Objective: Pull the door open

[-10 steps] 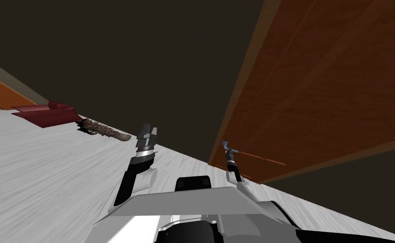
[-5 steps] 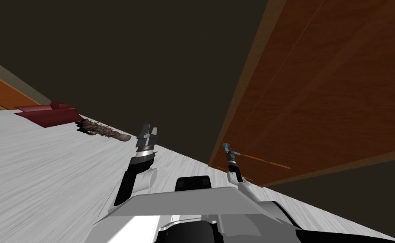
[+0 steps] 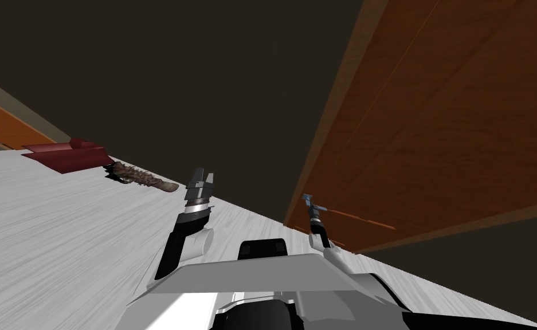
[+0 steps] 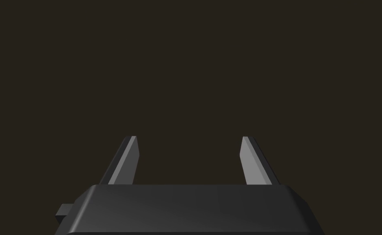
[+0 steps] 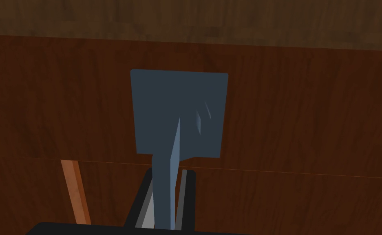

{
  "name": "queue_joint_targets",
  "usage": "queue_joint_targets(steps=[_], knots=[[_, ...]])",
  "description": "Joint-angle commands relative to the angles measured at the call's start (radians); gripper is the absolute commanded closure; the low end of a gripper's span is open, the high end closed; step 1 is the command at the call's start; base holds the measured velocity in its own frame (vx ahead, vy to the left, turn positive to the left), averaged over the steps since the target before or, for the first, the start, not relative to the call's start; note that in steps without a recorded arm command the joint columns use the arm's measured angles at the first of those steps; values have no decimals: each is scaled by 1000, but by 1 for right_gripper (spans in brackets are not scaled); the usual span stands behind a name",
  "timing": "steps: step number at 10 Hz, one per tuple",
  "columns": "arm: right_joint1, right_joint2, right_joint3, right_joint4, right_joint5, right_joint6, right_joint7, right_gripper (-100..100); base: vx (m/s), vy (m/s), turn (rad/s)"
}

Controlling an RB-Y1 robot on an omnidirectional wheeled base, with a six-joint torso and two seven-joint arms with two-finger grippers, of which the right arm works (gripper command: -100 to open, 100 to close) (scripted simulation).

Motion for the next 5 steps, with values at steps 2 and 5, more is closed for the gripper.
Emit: queue_joint_targets(steps=[2,5], knots=[[7,-10,17,-3,10,-6,-19,100,-136,-20,96],[18,-26,43,-9,26,-15,-48,100,-205,-20,88]])
